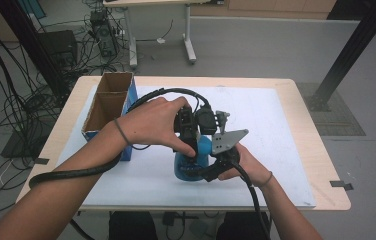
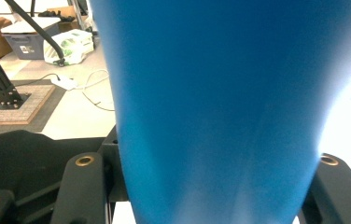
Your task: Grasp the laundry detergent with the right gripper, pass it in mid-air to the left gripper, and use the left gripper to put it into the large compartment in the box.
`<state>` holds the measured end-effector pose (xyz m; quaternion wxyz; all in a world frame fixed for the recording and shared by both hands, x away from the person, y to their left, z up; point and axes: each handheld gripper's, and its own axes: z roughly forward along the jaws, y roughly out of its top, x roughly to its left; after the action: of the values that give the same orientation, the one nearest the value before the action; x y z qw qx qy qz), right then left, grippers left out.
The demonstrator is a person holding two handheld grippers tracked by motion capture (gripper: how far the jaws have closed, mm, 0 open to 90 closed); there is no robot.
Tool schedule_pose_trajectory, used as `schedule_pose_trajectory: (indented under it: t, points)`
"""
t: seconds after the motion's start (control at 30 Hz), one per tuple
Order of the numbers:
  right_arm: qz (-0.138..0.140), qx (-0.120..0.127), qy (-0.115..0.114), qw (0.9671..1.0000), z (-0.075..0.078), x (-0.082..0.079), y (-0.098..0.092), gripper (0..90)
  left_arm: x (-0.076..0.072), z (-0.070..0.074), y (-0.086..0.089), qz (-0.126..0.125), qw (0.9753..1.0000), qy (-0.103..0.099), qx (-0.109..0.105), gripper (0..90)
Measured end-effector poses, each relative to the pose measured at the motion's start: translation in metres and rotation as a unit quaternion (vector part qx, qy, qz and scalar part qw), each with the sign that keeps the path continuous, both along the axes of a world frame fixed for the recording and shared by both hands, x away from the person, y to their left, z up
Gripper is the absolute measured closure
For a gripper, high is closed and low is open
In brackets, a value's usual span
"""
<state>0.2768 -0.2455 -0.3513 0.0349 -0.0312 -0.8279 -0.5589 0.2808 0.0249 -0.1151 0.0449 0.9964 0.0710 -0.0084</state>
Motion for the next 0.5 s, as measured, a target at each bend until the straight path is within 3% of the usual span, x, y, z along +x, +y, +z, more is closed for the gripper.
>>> schedule_pose_trajectory:
  t: [0.23, 0.5]
  points:
    - [0.0, 0.001, 0.0, 1.0, -0.0005, 0.0008, 0.001, 41.8, 0.0024, 0.0, -0.0001, -0.003, 1.0, 0.004, -0.001, 35.8]
    - [0.0, 0.001, -0.001, 1.0, -0.0004, 0.0009, 0.0005, 41.9, 0.0008, -0.0001, -0.0011, -0.007, 1.0, 0.0, 0.0, 36.6]
